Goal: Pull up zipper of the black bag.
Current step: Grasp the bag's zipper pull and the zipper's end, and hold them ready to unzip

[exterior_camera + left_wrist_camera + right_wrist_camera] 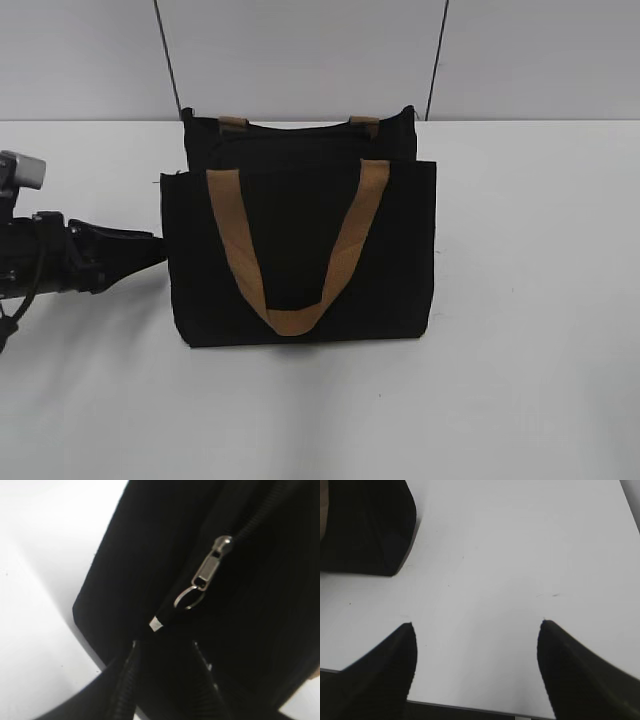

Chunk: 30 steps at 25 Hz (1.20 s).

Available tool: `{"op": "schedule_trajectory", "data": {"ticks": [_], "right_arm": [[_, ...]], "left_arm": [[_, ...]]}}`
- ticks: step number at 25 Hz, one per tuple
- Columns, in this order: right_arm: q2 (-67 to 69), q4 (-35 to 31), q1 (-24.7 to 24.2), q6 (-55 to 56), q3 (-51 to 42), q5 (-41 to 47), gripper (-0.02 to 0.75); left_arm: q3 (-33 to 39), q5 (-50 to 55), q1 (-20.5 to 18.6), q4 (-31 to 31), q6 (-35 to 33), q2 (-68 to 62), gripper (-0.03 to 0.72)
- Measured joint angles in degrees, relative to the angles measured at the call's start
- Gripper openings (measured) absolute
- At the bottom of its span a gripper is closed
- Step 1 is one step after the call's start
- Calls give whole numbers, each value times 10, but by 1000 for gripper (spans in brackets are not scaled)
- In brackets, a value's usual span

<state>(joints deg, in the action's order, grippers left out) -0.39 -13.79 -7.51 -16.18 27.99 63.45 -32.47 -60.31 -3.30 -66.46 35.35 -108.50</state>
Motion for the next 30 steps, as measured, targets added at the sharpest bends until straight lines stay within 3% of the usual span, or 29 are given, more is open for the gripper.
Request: {"op": "schedule_trajectory", "data": {"ticks": [5, 13, 24, 30], "right_arm": [[0, 0, 0, 0, 0, 0, 579], [0, 0, 0, 0, 0, 0, 579], [0, 0, 0, 0, 0, 0, 579], [0, 0, 0, 0, 0, 0, 579]], "left_arm": [[-27, 12, 1, -54, 17, -27, 383], [-79, 19, 10, -134, 17, -59, 384], [-154, 26, 36, -162, 17, -88, 384], [-160, 26, 53, -157, 15, -89, 377]]}}
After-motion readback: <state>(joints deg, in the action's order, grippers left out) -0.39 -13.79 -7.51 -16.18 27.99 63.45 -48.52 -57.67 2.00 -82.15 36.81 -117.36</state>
